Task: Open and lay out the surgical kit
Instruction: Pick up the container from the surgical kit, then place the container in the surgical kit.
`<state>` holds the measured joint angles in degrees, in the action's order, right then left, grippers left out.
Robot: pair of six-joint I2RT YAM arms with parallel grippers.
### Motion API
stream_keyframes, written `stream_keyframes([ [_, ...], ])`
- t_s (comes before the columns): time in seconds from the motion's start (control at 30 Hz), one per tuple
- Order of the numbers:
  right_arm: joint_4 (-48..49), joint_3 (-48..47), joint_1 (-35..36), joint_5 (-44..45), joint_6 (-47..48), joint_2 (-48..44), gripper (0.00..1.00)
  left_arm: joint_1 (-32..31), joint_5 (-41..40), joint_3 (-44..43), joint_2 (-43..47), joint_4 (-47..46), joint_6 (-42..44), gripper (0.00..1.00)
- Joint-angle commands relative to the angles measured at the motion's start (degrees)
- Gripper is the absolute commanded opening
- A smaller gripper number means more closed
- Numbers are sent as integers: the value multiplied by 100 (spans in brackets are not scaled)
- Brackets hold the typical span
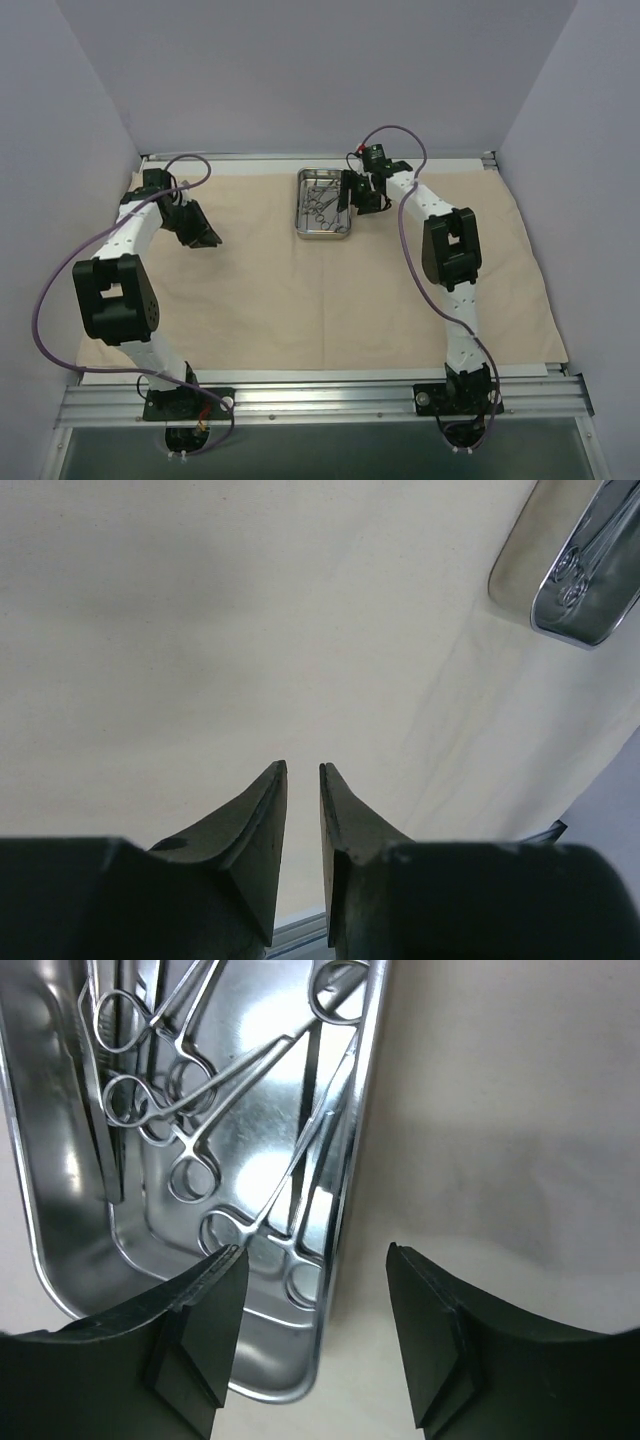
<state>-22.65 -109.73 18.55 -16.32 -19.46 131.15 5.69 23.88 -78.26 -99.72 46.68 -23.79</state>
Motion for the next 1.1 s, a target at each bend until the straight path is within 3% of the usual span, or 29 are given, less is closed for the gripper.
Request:
stream_keyframes([
  [0.0,-63,-461,70,93,-75,243,57,28,205,-295,84,-124,-3,29],
  [0.13,-186,-759,105,172,-119,551,35,28,301,-278,172,17,76,29],
  [0.27,-274,-918,158,269,3,718,22,28,249,-321,251,140,190,28],
  [0.33,-327,-1023,219,287,56,833,2,28,223,-330,269,228,208,28],
  [0.37,-362,-1137,246,252,109,850,0,20,205,-365,260,263,226,28],
  [0.7,-336,-1340,878,655,-900,192,0,28,-76,-629,515,562,-11,26],
  [1.07,-547,-1902,1986,1516,-1524,463,0,37,-94,-788,603,755,15,25],
])
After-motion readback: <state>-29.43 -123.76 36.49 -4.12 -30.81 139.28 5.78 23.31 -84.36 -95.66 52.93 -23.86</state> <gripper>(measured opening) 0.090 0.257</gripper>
